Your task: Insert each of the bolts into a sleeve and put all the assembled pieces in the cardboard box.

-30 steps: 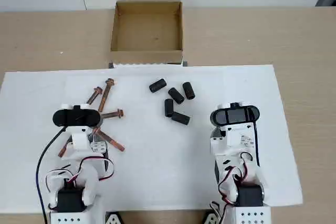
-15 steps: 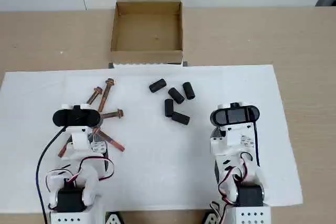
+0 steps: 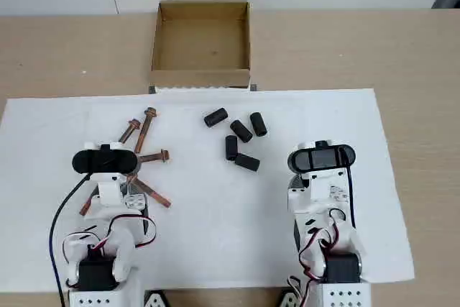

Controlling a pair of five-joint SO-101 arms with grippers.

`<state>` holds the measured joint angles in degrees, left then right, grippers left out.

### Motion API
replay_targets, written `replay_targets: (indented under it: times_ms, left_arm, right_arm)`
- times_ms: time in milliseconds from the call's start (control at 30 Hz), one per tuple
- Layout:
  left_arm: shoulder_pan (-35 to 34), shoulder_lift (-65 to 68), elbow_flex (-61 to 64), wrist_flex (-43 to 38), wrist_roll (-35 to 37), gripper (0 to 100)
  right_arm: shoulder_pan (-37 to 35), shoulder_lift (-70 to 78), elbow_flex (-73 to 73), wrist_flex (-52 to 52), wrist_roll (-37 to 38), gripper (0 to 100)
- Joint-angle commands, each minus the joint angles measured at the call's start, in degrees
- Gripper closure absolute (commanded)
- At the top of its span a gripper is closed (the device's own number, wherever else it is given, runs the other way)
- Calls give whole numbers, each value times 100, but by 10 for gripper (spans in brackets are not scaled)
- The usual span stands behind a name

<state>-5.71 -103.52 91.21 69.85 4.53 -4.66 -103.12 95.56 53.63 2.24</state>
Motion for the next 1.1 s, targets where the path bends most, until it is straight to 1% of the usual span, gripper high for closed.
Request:
replay_targets:
  times_ms: [0, 633, 767, 900, 1067]
  left_arm:
    - [18, -53, -31, -9, 18, 994]
    - [26, -53, -31, -26, -9, 993]
    - [448, -53, -40, -167, -18, 993]
    - [299, -35, -699, -193, -70, 993]
    - [299, -9, -1578, -123, -211, 994]
  right_arm:
    - [40, -75, 88, -110, 53, 995]
    - [40, -75, 88, -110, 53, 995]
    - [40, -75, 88, -110, 53, 995]
    - [40, -75, 88, -110, 53, 995]
    - [40, -75, 88, -110, 53, 995]
